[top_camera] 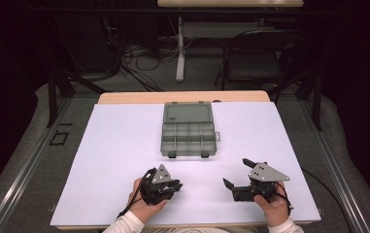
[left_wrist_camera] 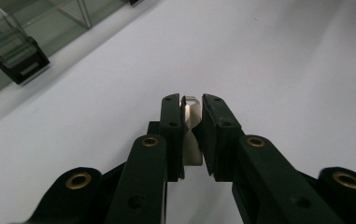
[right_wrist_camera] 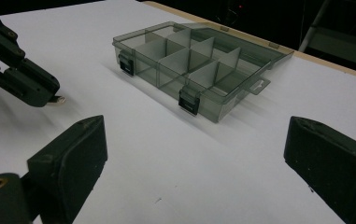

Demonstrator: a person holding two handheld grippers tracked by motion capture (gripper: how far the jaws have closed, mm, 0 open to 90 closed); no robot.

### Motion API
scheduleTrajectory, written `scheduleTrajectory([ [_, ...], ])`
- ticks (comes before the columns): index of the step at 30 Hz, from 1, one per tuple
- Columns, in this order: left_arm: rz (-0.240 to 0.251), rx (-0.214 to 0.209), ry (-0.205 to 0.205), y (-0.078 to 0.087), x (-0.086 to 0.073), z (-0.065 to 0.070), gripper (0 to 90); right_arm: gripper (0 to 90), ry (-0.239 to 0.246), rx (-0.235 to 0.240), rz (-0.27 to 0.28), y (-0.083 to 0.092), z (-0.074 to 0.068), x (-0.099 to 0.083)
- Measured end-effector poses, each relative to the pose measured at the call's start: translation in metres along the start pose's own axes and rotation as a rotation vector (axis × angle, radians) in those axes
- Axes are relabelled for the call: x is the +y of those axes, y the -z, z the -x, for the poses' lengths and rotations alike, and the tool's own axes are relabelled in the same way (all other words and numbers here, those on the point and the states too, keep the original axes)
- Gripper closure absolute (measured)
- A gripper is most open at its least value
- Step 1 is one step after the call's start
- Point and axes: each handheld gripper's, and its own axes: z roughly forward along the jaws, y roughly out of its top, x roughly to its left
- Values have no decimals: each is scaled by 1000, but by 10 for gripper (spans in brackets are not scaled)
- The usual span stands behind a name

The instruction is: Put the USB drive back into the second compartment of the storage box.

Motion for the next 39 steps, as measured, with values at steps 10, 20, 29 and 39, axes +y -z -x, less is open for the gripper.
scheduleTrajectory([
  [10,-15,11,20,6,16,-12,791,60,3,0,-1,0,-1,1],
  [20,-24,14,23,13,38,-24,792,60,-4,0,3,1,-1,1],
  [29,-38,11,30,15,56,-37,792,60,-5,-3,1,1,-1,1],
  [39,-46,17,12,12,68,-43,792,60,-8,-6,2,2,-1,0],
])
